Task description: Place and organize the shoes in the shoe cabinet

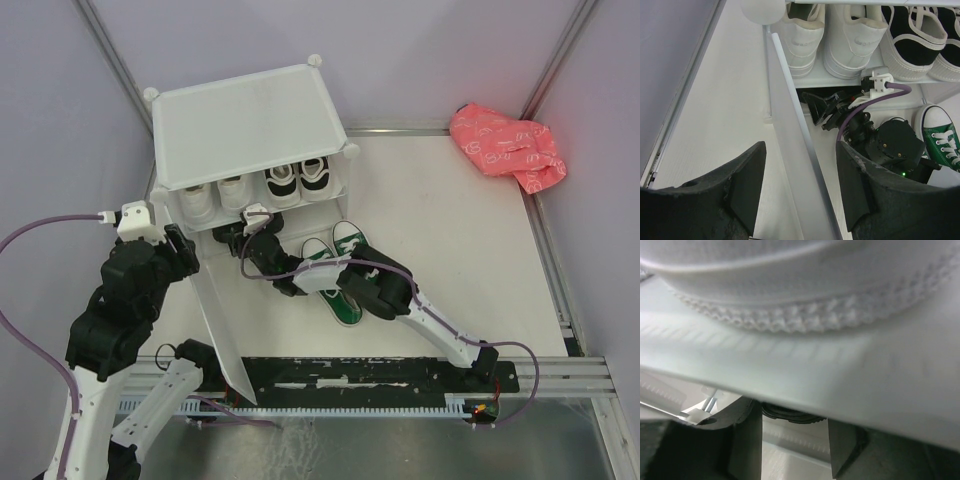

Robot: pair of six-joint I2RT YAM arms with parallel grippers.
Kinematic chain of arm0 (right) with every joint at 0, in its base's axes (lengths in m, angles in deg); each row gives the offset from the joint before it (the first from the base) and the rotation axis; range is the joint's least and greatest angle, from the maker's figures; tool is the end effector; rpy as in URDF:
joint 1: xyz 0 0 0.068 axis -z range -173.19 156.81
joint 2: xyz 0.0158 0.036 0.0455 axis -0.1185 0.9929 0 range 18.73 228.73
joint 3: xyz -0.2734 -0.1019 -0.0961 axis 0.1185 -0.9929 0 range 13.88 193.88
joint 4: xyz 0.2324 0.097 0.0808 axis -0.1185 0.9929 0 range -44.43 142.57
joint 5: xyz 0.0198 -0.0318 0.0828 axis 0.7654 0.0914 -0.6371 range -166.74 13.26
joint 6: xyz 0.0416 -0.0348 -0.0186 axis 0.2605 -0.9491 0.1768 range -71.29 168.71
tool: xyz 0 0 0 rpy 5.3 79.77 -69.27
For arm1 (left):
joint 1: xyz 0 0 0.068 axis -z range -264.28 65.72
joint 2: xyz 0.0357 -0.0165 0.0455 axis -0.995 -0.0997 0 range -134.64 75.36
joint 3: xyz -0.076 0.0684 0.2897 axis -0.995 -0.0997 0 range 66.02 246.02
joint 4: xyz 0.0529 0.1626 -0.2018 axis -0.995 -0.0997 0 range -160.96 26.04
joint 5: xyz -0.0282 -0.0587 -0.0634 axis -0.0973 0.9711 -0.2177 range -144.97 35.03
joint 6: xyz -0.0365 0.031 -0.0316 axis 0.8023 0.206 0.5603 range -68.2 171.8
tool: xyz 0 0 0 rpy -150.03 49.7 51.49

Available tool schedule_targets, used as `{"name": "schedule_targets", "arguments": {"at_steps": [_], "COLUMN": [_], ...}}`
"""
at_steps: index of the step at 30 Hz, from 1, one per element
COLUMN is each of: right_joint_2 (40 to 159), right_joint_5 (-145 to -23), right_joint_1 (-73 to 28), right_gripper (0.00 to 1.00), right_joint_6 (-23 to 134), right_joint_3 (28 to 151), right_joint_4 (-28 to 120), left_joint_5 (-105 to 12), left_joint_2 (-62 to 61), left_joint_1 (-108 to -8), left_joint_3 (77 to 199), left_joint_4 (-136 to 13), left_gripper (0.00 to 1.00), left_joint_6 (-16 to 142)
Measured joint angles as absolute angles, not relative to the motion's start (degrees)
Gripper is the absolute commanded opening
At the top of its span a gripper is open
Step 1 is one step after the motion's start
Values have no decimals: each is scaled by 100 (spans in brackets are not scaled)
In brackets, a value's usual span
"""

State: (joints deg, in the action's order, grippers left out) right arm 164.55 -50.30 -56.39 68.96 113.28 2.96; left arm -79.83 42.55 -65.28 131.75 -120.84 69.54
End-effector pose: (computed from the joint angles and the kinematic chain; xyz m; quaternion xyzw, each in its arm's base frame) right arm 0.2832 0.5205 0.1359 -0.1148 0.7187 0.3181 0.6076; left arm 0.0485 0.0014 0.4159 -0.1083 0.8201 0.0036 0.5619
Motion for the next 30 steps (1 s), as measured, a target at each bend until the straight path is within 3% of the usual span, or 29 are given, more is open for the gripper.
{"name": "schedule_targets", "arguments": {"at_steps": [22,25,28,30], "right_joint_2": [16453,16453,16453,16453], "right_joint_5": [-6241,-6344,-6383,-6385], "right_joint_1": [-5700,-5746,-5748,-5757], "right_gripper": [24,40,72,84], "right_joint_6": [6592,6533,6522,6539], "right_joint_3": [11384,11419,11441,11437], "right_joint_4": [333,368,441,454], "left_joint_5": [-7880,-7867,-7858,-7858], "left_joint_2": [4255,4255,4255,4255], "left_joint_1": [-6528,-6528,-6528,-6528], "left_joint_3": [13158,13121,13116,13116], "left_joint_4": [-11953,-11931,-11918,-11910], "left_gripper": [64,64,64,64], "left_joint_6": [6956,6956,6956,6954]}}
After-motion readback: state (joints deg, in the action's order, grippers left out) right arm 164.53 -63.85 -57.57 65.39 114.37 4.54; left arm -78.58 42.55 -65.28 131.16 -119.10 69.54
